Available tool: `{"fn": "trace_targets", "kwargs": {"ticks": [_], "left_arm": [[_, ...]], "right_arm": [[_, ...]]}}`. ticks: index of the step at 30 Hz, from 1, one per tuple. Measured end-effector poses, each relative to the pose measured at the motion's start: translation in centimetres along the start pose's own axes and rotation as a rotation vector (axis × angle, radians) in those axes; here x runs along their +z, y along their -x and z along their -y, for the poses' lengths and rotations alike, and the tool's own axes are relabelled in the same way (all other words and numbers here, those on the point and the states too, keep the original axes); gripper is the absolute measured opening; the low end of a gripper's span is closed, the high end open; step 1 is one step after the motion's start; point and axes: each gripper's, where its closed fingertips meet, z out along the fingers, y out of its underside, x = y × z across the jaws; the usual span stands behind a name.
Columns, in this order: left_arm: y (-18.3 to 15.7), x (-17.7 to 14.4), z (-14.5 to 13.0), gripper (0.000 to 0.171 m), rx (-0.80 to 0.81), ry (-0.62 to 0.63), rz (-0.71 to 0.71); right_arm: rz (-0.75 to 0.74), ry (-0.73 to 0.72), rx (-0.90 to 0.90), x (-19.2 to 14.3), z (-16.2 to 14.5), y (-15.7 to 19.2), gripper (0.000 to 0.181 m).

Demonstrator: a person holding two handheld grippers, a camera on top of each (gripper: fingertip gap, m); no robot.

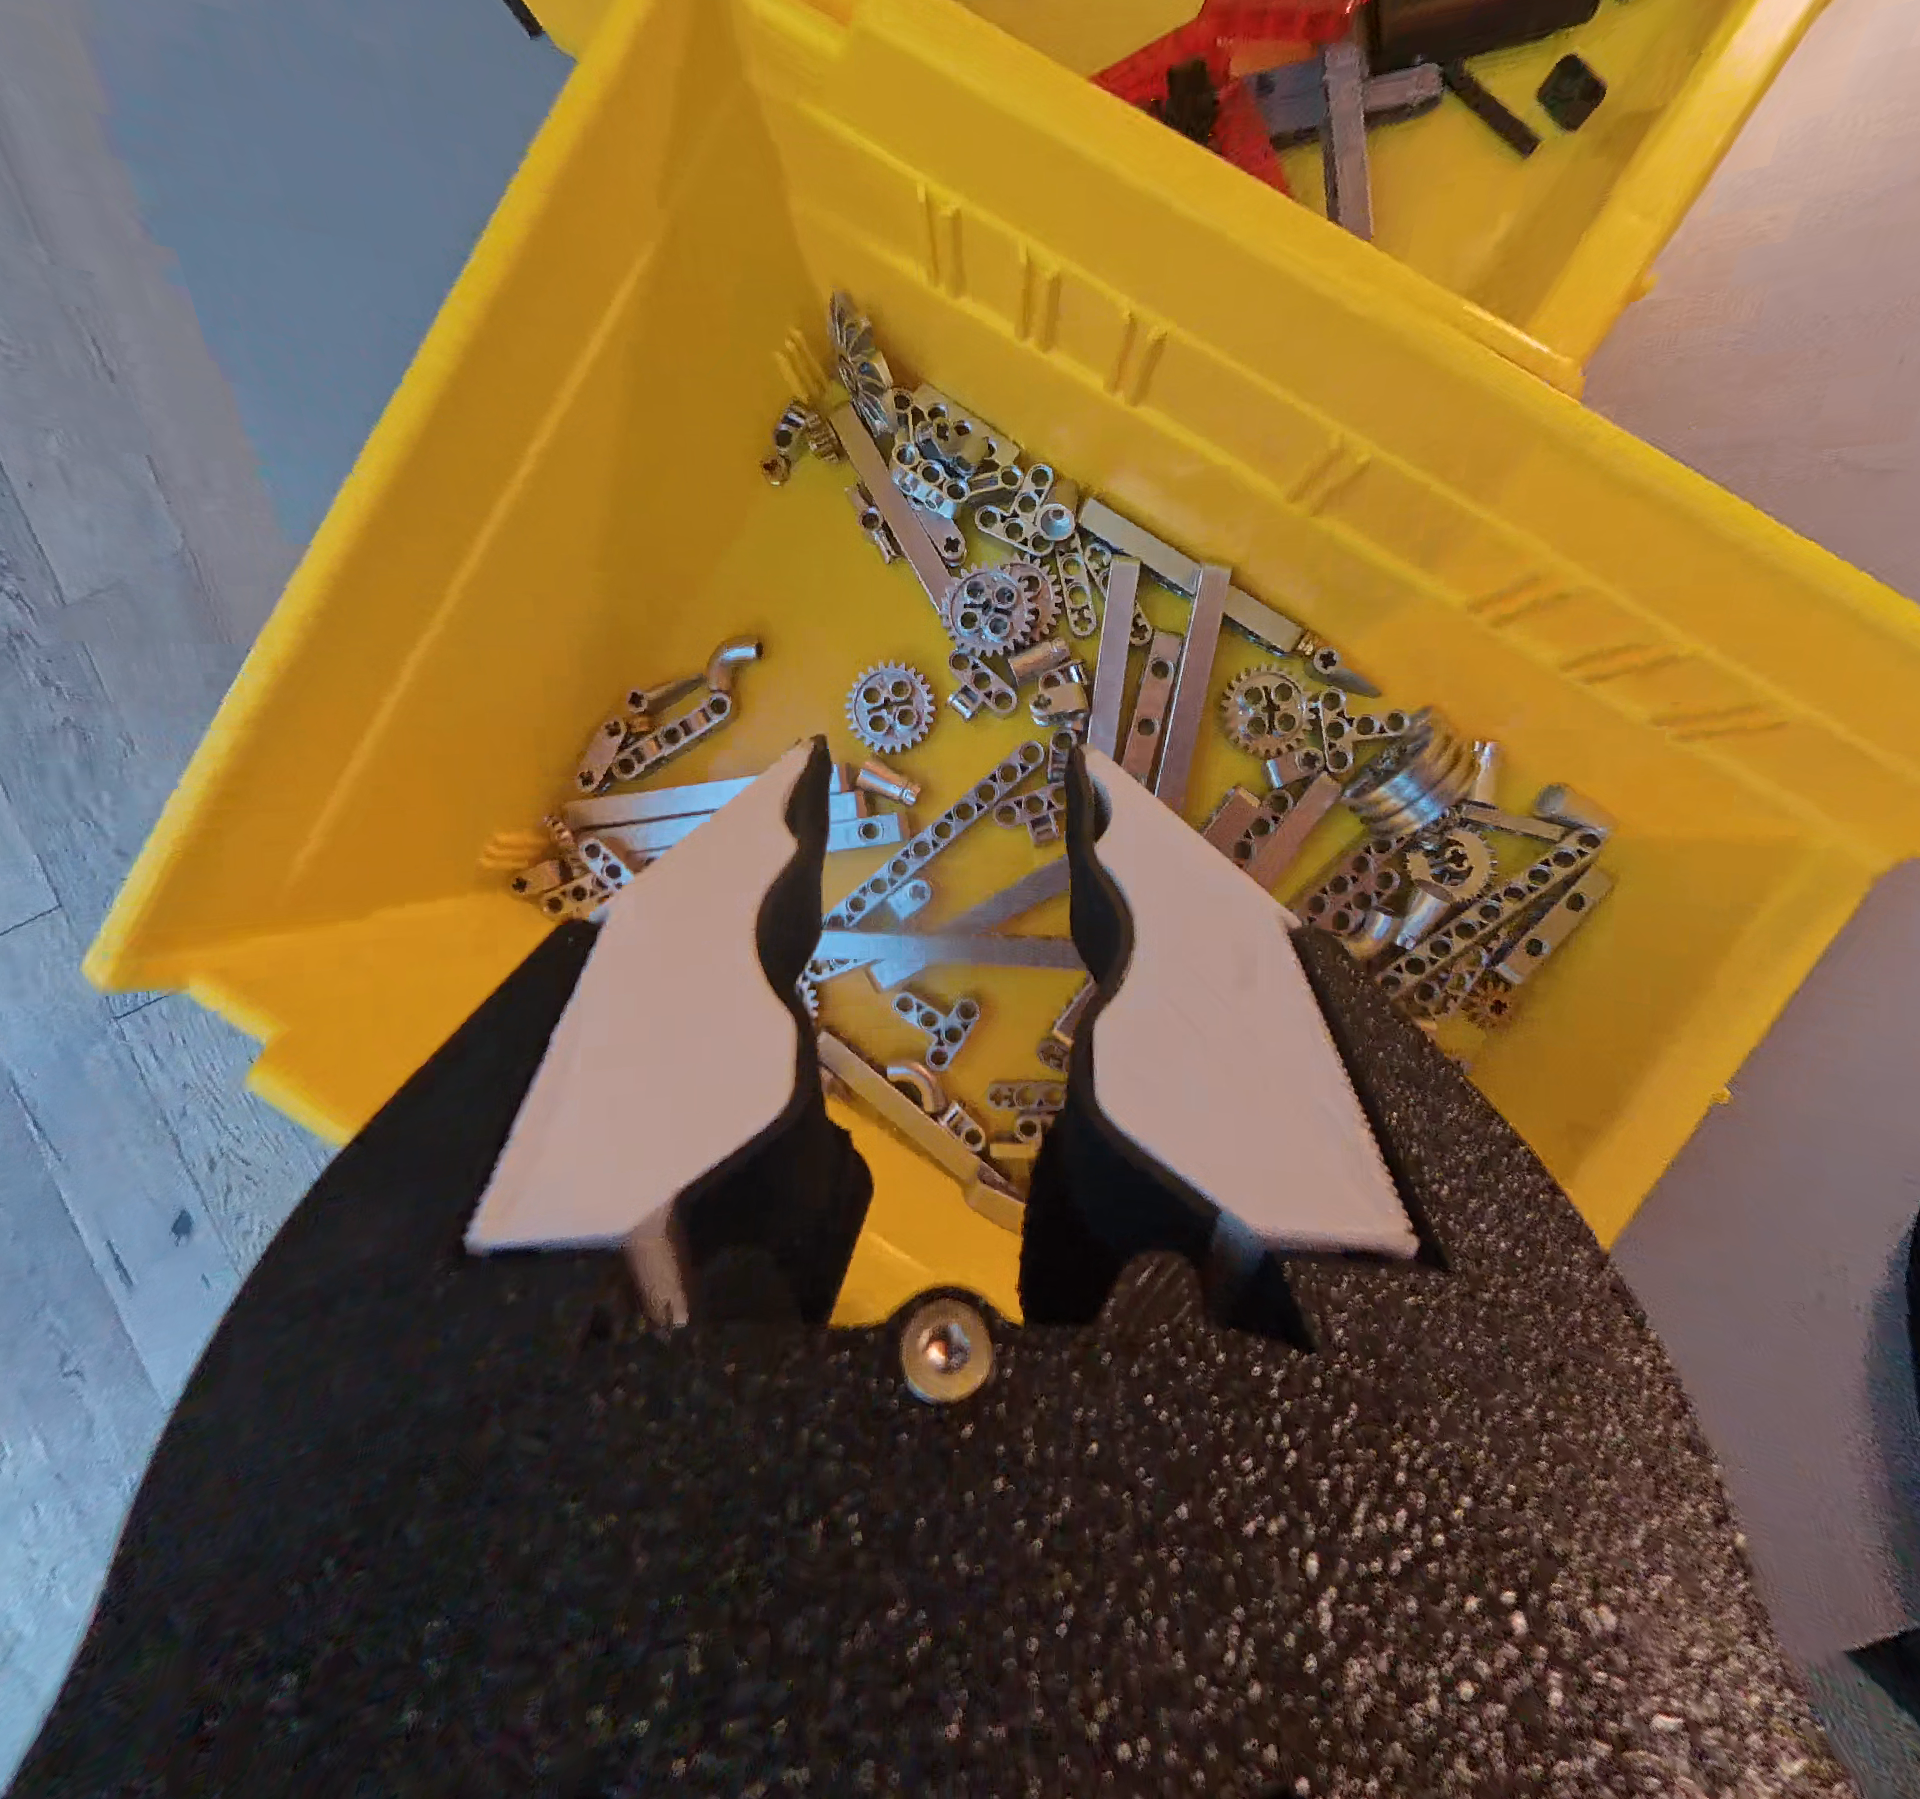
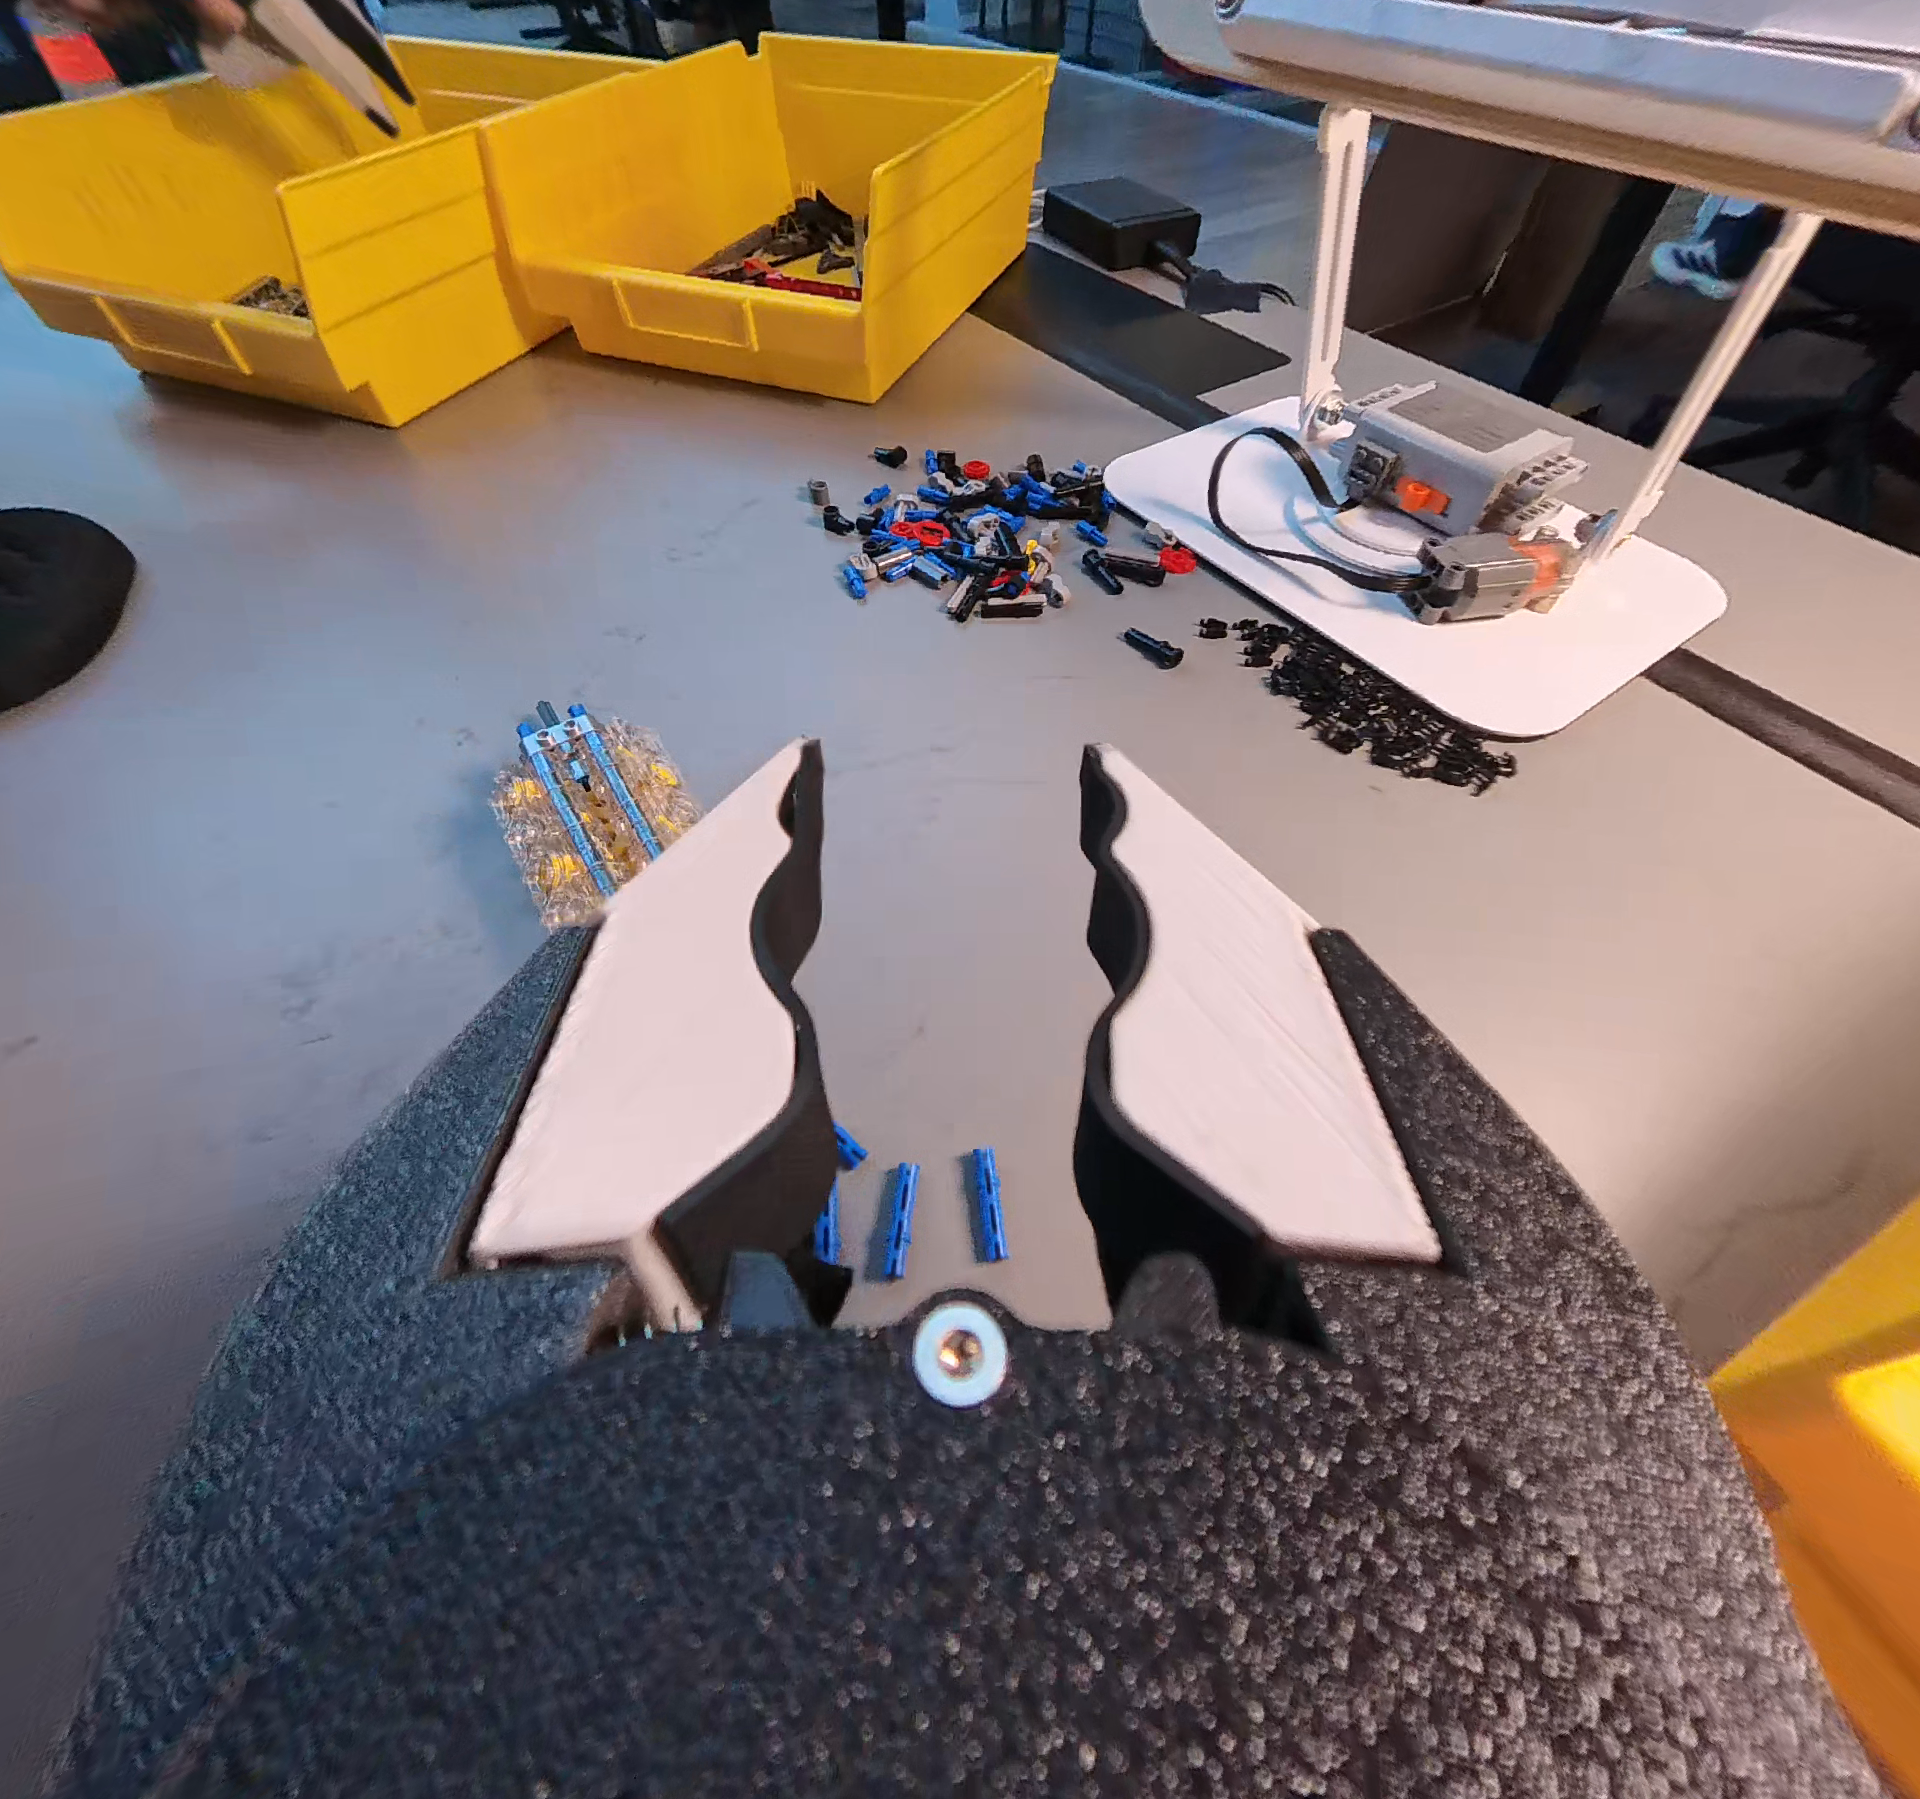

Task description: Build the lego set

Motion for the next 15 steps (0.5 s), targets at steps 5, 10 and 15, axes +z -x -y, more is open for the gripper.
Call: {"fn": "trace_targets", "kwargs": {"ticks": [5, 10, 15], "left_arm": [[-0.7, 5.6, 1.1, 0.044, 0.034, 0.171, -0.111], [-0.6, 9.1, 2.6, 0.039, 0.047, 0.206, -0.106], [0.5, 10.5, 3.0, 0.031, 0.033, 0.194, -0.101]], "right_arm": [[-0.002, 0.034, -0.016, 0.0, -0.6, 0.7, 0.050], [-0.010, 0.057, -0.021, -0.5, -0.9, 0.8, 0.050], [-0.022, 0.074, -0.012, -1.1, -1.5, 0.6, 0.050]]}}
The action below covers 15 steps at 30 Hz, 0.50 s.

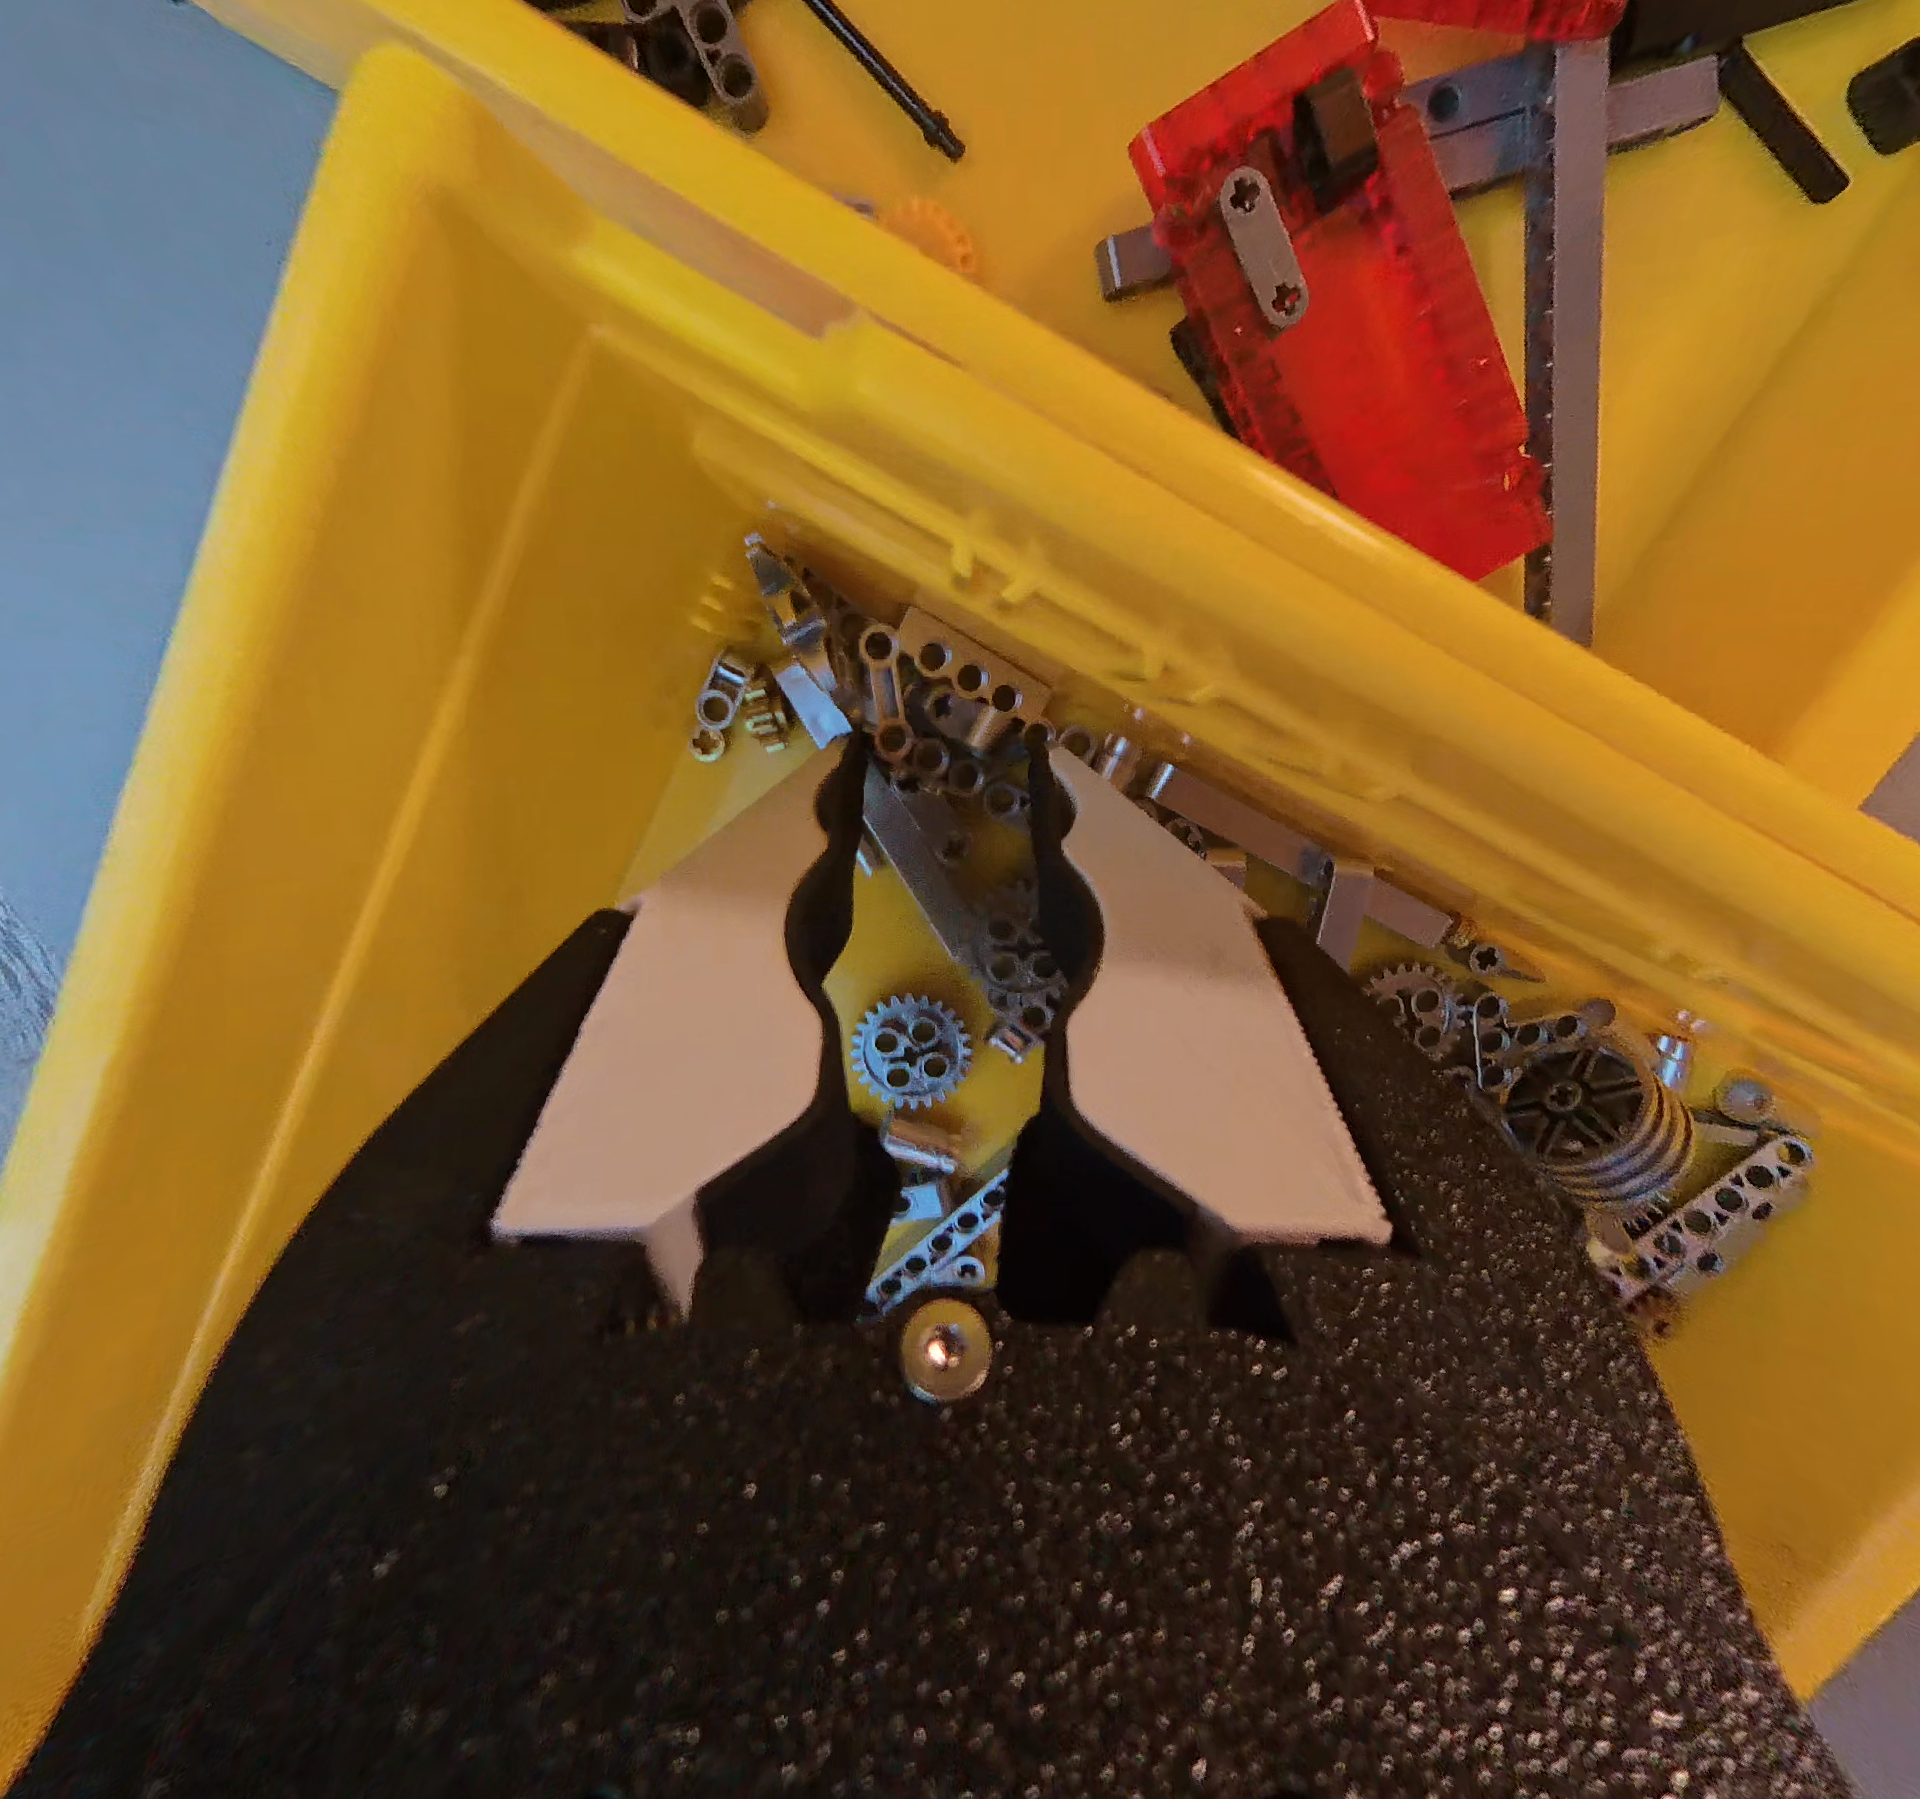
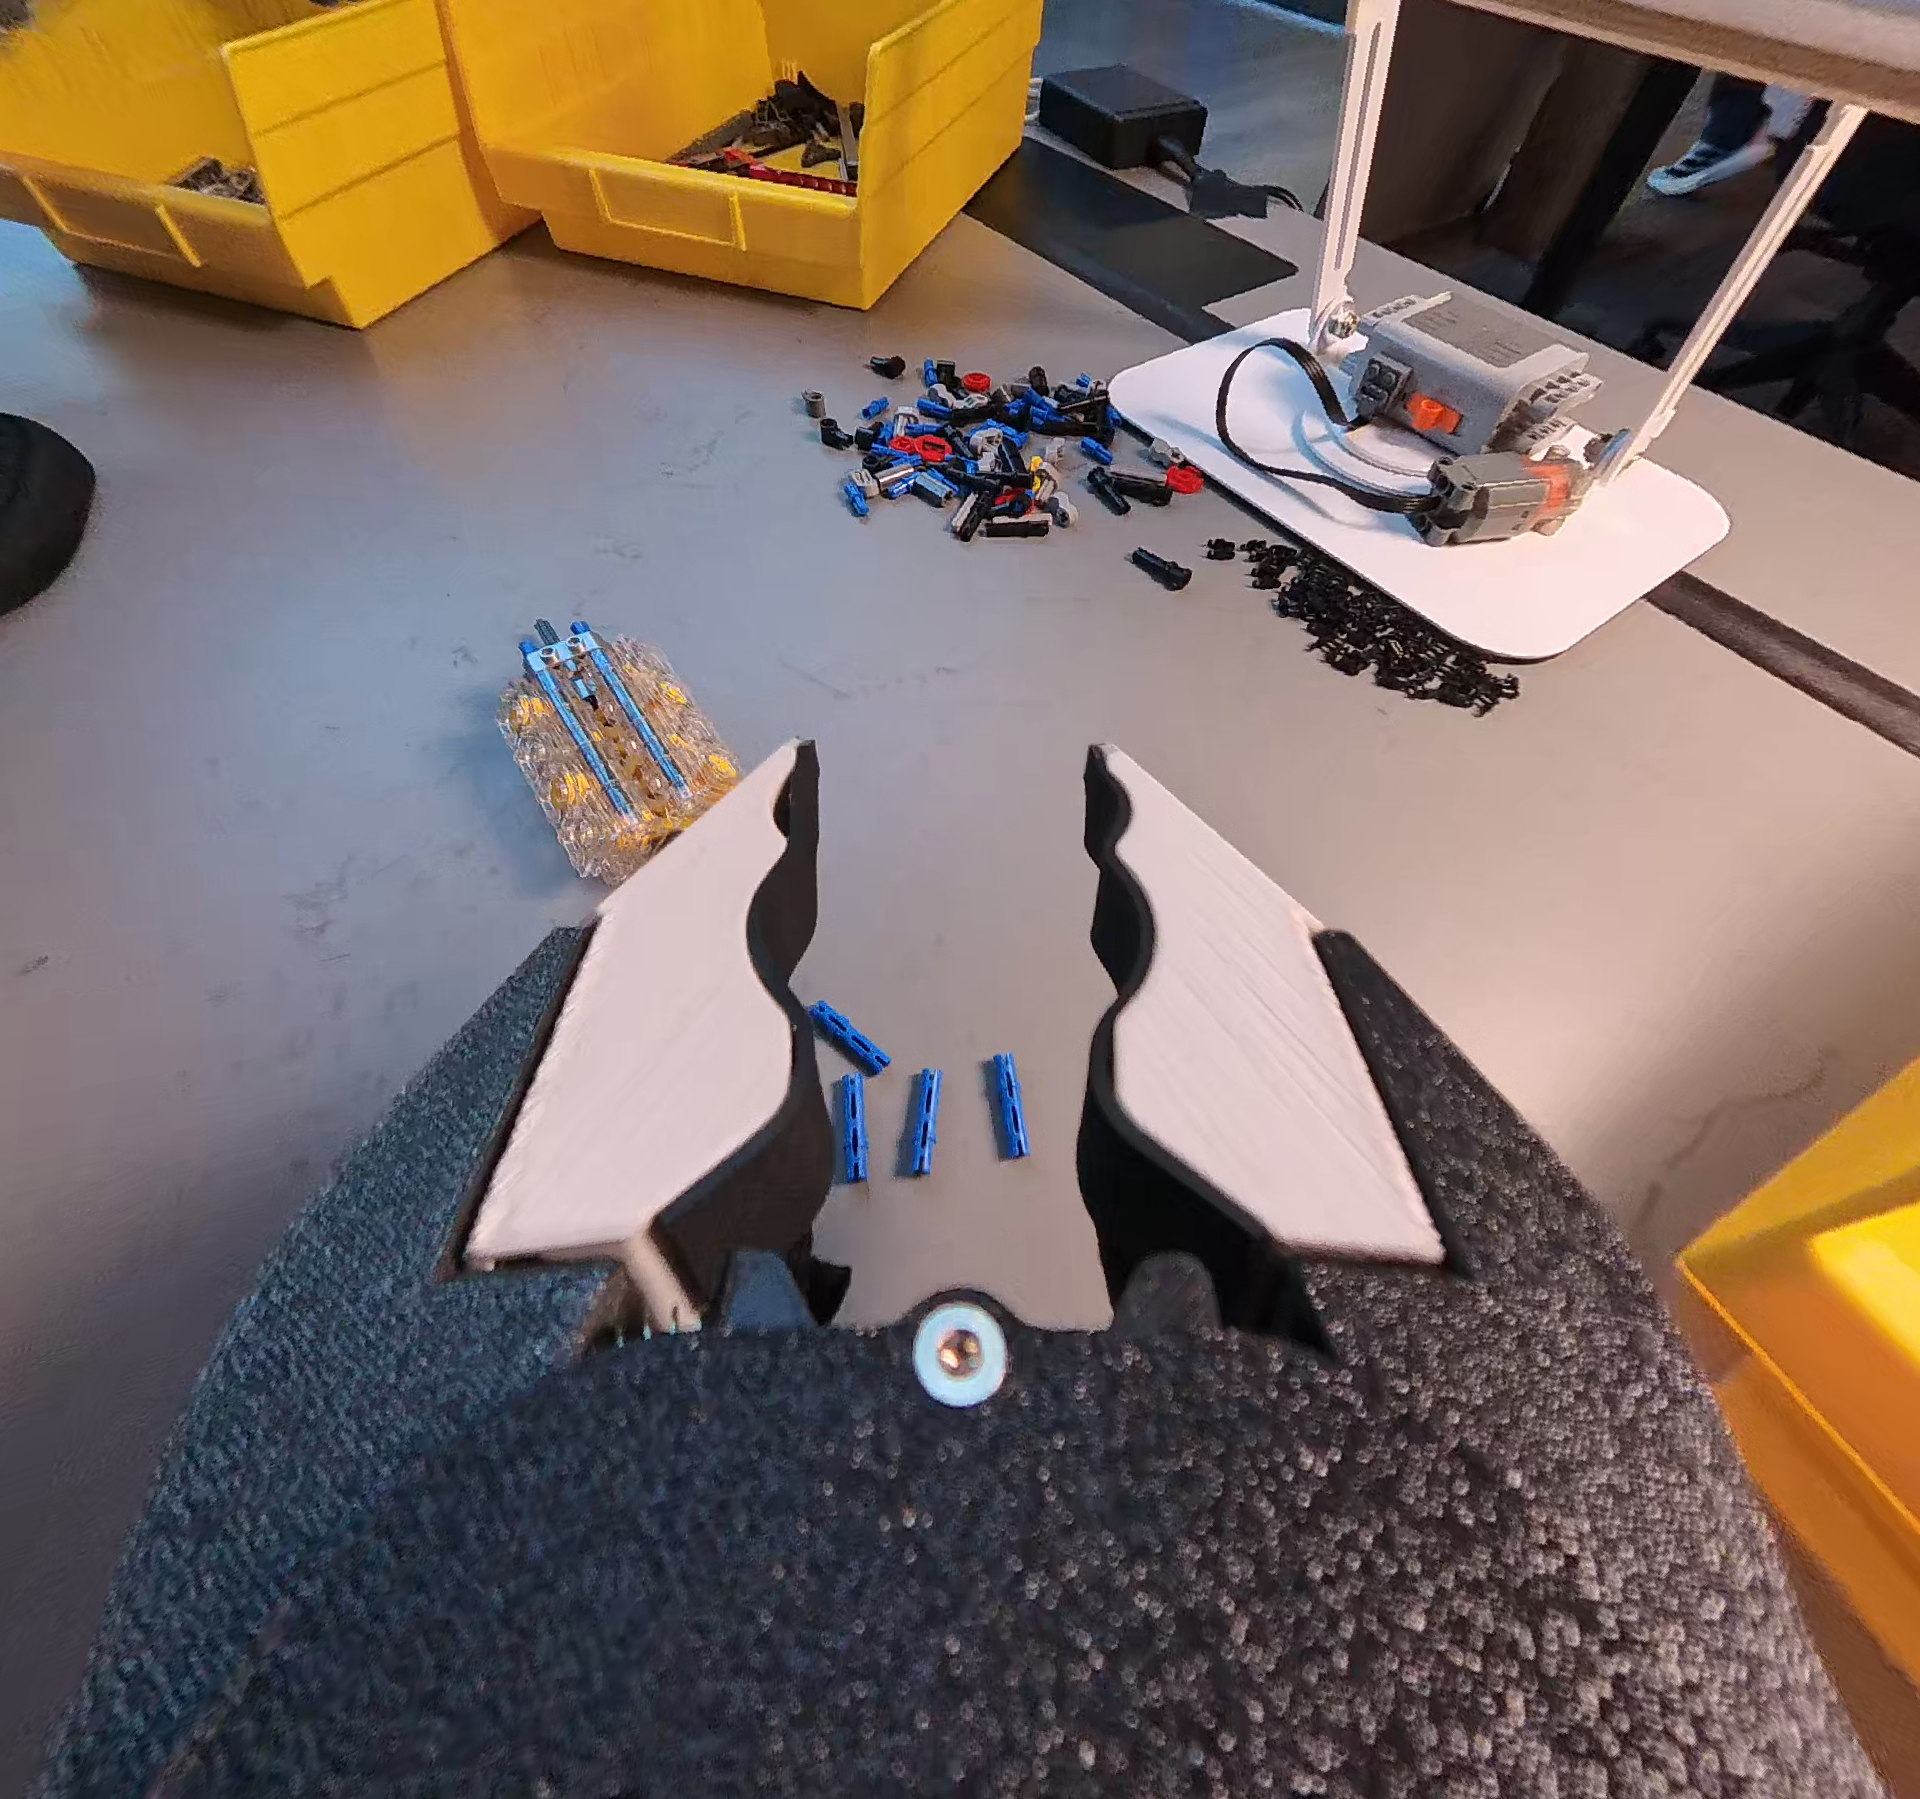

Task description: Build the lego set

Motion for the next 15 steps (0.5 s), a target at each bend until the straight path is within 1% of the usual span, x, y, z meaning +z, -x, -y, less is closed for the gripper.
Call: {"fn": "trace_targets", "kwargs": {"ticks": [2, 3, 4, 7, 10, 13, 15], "left_arm": [[0.3, 0.1, 0.2, 0.027, 0.013, -0.017, 0.002], [0.6, 0.0, 0.1, 0.019, 0.027, -0.016, 0.015], [1.0, -0.1, -0.1, 0.000, 0.050, -0.013, 0.043], [1.0, -0.6, -0.7, 0.000, 0.082, -0.014, 0.045], [1.2, -2.0, -1.0, 0.000, 0.118, -0.036, 0.079], [1.0, -3.4, -0.9, 0.000, 0.109, -0.084, 0.086], [0.4, -3.6, -0.9, 0.001, 0.080, -0.100, 0.051]], "right_arm": [[-0.003, 0.001, 0.011, 0.0, -0.2, -0.1, 0.049], [-0.005, 0.004, 0.013, 0.0, -0.4, -0.1, 0.049], [-0.007, 0.007, 0.014, 0.1, -0.5, -0.1, 0.049], [-0.003, 0.016, 0.012, 0.2, -0.8, 0.1, 0.049], [-0.007, 0.024, 0.009, 0.2, -1.0, -0.1, 0.049], [-0.004, 0.015, 0.018, 0.3, -0.9, -0.2, 0.048], [-0.001, 0.006, 0.020, 0.5, -0.8, -0.2, 0.048]]}}
